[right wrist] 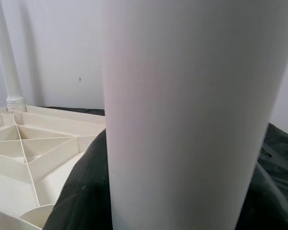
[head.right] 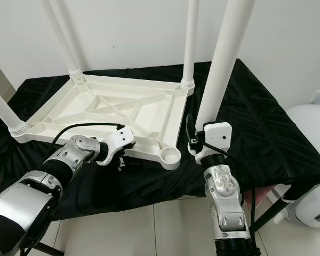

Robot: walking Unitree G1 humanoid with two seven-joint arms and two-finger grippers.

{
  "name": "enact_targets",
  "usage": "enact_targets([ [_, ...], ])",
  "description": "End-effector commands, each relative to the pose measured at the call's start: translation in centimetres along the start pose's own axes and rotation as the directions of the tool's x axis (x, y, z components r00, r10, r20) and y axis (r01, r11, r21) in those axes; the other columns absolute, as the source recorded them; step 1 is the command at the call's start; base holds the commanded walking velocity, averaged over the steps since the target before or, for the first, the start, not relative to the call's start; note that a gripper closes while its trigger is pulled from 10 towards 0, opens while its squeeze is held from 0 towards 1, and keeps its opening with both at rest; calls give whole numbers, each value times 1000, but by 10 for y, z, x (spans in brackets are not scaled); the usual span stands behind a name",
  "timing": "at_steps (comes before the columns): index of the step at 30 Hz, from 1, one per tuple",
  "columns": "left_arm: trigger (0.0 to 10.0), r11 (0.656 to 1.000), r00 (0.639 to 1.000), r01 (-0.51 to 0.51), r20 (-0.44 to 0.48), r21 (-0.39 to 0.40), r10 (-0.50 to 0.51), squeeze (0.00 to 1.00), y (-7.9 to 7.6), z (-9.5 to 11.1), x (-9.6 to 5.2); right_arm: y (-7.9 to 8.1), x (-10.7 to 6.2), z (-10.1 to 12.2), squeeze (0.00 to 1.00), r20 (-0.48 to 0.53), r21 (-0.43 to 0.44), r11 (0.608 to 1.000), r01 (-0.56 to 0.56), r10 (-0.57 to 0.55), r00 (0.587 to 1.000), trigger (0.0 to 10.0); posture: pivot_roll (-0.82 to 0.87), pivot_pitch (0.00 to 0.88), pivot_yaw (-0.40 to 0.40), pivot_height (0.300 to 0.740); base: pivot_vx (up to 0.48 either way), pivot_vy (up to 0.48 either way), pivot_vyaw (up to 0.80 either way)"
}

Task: Building children table

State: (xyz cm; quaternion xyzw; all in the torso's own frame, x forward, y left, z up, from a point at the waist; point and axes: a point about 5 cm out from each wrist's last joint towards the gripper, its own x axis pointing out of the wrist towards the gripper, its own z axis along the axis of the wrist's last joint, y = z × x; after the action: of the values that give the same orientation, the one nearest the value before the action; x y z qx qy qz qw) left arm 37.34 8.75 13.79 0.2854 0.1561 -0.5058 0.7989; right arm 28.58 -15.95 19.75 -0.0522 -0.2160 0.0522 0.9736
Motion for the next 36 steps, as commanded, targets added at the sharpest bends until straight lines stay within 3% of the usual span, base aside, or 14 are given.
enact_targets([
  [1, 392, 995, 995, 98, -1, -1, -98, 0, -5, -1, 0, 4, 0, 3, 0, 10, 5, 1000, -3, 3, 1000, 10000, -172, 61, 137, 740, 0, 0, 0],
  [3, 0, 995, 995, 102, 5, -7, -102, 0, -5, -1, -1, 4, 0, 3, 0, 11, 6, 1000, -1, 1, 1000, 10000, -172, 61, 138, 740, 0, 0, 0],
  [24, 0, 980, 980, 199, 29, -5, -199, 0, -17, -7, 2, 4, 0, 3, 0, 11, 7, 1000, 1, -1, 1000, 10000, -164, 61, 134, 740, 0, 0, 0],
  [25, 10000, 977, 976, 215, 38, 13, -215, 0, -19, -7, 1, 4, 0, 3, 0, 12, 7, 1000, -1, 1, 1000, 10000, -161, 61, 133, 740, 0, 0, 0],
  [27, 10000, 973, 972, 229, 44, 26, -230, 0, -21, -7, 1, 4, 0, 3, 0, 12, 7, 1000, -2, 2, 1000, 10000, -161, 61, 133, 740, 0, 0, 0],
  [28, 9529, 966, 965, 255, 57, 50, -257, 0, -23, -7, -1, 4, 1, 3, 0, 12, 7, 1000, -2, 2, 1000, 10000, -160, 60, 132, 740, 0, 0, 0],
  [33, 10000, 957, 956, 279, 69, 76, -284, 0, -25, -7, -3, 4, 1, 3, 0, 12, 7, 1000, -3, 3, 1000, 10000, -158, 61, 132, 740, 0, 0, 0],
  [34, 9804, 927, 926, 354, 91, 122, -366, 0, -32, -6, -8, 5, 1, 3, 0, 12, 8, 1000, -6, 6, 1000, 10000, -157, 60, 129, 740, 0, 0, 0],
  [35, 9804, 927, 926, 354, 91, 122, -366, 0, -32, -6, -8, 5, 1, 3, 0, 12, 8, 1000, -6, 6, 1000, 10000, -157, 60, 129, 740, 0, 0, 0],
  [36, 9098, 915, 914, 381, 98, 134, -394, 0, -34, -7, -11, 5, 1, 3, 0, 13, 8, 1000, -8, 8, 1000, 10000, -156, 57, 129, 740, 0, 0, 0],
])
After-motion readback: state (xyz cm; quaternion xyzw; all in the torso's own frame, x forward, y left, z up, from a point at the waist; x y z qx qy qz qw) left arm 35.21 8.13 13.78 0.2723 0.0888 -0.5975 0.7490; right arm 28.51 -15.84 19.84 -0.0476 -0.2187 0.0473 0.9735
